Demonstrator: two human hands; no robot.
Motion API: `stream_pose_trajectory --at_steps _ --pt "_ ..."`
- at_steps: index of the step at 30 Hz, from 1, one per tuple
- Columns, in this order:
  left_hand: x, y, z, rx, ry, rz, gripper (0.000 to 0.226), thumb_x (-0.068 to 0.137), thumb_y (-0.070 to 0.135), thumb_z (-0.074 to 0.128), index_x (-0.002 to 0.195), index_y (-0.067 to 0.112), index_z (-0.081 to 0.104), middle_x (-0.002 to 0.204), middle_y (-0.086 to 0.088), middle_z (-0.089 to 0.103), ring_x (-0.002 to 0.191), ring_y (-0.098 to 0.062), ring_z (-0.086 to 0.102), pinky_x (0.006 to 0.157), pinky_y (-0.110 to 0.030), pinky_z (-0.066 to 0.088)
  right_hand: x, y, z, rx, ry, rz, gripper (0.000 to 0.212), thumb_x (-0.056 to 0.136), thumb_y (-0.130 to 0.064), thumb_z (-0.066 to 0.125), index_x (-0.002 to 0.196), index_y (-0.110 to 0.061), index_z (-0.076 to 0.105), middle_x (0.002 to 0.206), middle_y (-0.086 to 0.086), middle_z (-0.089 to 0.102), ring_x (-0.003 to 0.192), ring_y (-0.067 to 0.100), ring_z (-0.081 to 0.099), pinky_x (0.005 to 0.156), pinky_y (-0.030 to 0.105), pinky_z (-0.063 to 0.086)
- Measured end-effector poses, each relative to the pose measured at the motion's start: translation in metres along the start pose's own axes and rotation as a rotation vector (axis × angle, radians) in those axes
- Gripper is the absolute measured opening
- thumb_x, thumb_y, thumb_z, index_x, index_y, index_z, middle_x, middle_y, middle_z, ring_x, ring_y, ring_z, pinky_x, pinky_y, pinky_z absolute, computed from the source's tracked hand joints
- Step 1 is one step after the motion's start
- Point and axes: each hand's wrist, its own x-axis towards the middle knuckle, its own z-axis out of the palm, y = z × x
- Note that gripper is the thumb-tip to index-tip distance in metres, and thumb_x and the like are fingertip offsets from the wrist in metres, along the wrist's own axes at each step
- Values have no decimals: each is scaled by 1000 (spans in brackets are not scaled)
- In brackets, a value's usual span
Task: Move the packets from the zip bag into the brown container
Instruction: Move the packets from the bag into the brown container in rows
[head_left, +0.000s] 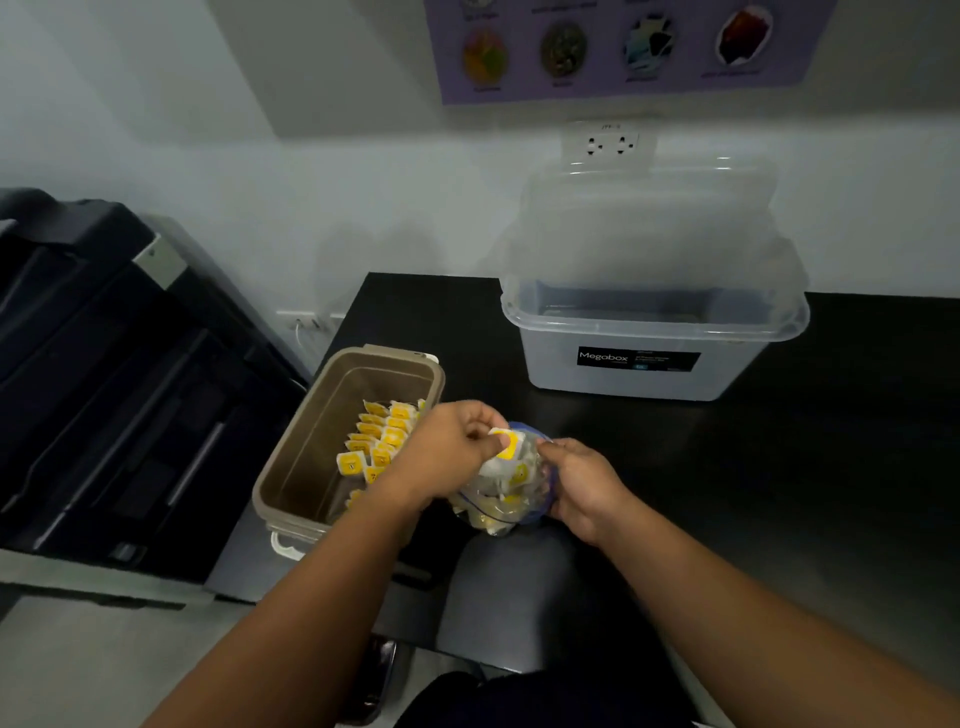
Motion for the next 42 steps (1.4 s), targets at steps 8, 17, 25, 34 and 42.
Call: stream_pose_trajectory --at_steps 8,17,25,34,42 --pt "-2 8 -109 164 23 93 16 94 13 69 106 23 72 83 0 75 72 -18 74 73 -34 60 0 -1 20 59 91 11 14 107 -16 55 115 -7 62 105 19 77 96 34 76 78 51 62" --pt "7 -28 -169 853 -182 220 12 93 33 69 98 27 79 94 12 74 80 -1 63 72 -15 45 2 10 31 44 169 -77 12 106 -17 56 110 -8 63 111 23 70 101 37 72 92 56 60" --pt "27 -59 -147 1244 -534 205 11 86 16 64 84 16 75 80 0 69 76 -17 63 75 -34 54 -2 27 33 121 202 -133 10 106 -17 55 105 -9 62 93 13 75 80 25 76 66 41 61" --pt "46 -67 -117 1453 -664 108 16 88 2 62 101 6 72 66 -1 55 83 -25 64 73 -30 47 0 38 35 169 216 -182 10 106 -18 55 101 -12 62 88 13 75 80 28 73 73 42 60" --pt "48 -65 -111 1435 -532 50 29 89 -2 62 117 0 66 115 -15 69 96 -28 68 81 -31 52 -5 40 39 204 205 -206 10 107 -16 54 107 -12 62 83 6 80 77 22 78 71 44 64"
